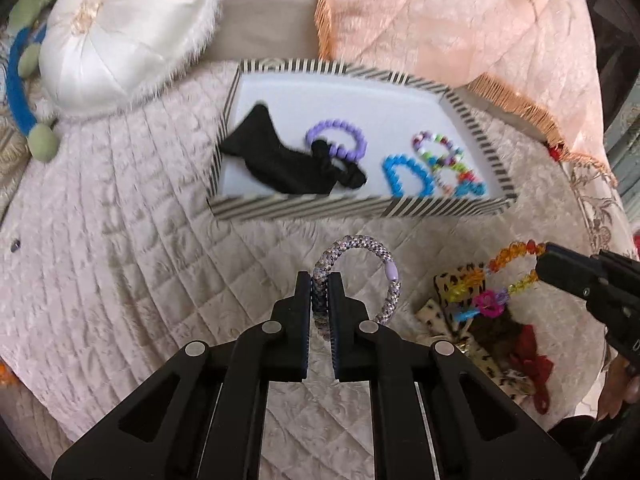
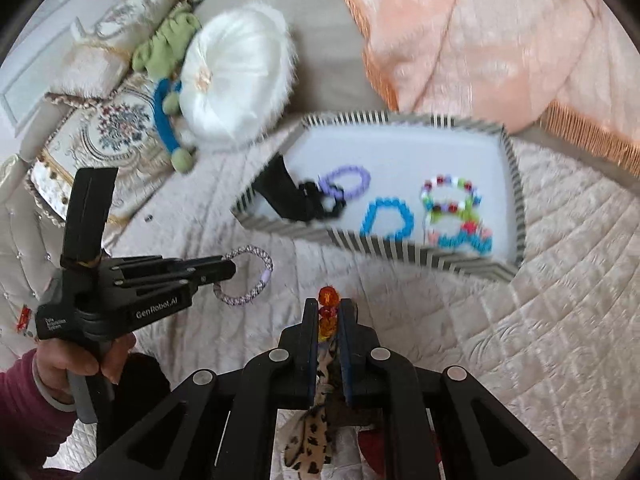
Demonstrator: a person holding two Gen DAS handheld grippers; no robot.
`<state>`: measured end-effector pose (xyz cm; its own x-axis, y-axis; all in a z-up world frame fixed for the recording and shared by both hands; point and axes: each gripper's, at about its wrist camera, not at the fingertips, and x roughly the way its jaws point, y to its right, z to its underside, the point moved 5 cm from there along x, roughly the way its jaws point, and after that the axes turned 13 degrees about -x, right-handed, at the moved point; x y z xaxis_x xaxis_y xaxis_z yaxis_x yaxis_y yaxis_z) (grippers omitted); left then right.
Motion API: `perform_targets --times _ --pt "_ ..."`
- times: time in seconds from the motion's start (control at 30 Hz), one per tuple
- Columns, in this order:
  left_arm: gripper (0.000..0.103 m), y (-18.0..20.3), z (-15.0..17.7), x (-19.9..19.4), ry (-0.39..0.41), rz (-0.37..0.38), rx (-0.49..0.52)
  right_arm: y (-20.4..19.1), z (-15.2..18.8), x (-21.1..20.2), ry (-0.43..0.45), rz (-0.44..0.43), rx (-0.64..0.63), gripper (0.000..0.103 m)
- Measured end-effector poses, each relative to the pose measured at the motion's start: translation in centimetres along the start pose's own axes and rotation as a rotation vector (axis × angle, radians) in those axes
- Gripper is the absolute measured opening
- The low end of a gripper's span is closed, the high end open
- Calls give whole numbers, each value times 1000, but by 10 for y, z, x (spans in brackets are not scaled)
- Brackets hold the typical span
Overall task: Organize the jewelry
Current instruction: 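Grasp the grey beaded bracelet with the left tool while the right tool grasps the orange bead bracelet, then lower the grey bracelet into the tray with the left tool while the right drops the orange bracelet in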
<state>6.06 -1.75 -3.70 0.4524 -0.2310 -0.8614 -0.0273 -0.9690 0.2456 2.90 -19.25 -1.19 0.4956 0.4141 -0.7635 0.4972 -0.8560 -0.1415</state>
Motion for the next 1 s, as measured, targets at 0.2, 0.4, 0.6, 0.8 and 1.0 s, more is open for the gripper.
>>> perform_targets --times 0.2,0.4,0.6,0.8,1.0 --pt "7 7 -17 -20 47 1 15 4 -21 -22 48 23 -8 9" --pt "7 15 -31 -28 78 -2 27 13 -37 -35 77 48 -17 9" --pt "7 22 -52 -24 100 -19 35 25 -52 -32 80 66 -19 9" --pt "7 29 -82 0 95 -45 32 41 -73 -16 72 80 -28 9" --pt "7 37 -115 37 92 -71 23 64 -102 22 56 80 -26 9"
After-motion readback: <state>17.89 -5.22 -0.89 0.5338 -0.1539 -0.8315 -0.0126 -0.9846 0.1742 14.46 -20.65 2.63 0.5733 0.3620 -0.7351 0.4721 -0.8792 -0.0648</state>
